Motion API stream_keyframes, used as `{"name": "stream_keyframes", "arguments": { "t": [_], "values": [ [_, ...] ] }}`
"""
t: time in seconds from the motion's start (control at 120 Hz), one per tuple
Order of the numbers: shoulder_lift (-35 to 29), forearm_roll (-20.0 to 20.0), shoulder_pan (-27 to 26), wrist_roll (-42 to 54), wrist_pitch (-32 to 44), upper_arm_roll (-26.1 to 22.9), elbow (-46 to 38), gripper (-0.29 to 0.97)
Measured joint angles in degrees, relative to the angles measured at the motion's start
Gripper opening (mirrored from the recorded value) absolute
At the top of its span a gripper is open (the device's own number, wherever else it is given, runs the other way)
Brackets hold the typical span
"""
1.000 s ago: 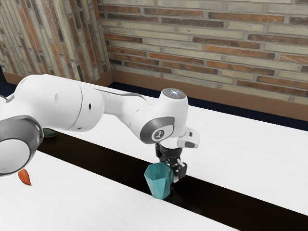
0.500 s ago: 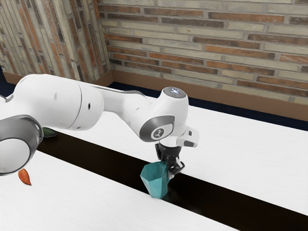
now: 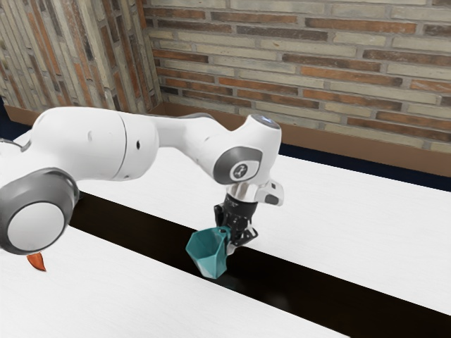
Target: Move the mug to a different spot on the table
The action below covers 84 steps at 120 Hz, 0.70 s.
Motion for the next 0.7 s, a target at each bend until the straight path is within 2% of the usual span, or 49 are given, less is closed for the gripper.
{"name": "stream_keyframes", "arguments": {
  "t": [0.233,0.525,0.7],
  "values": [
    [5.1,1.3,3.1,-0.3,-7.0,-1.6,7.3,-0.05],
    [9.9,6.6,15.7,0.1,-11.4,-10.1,14.7,-0.04],
    [12.3,9.3,19.2,0.4,-12.9,-12.0,17.7,-0.04]
  ]
}}
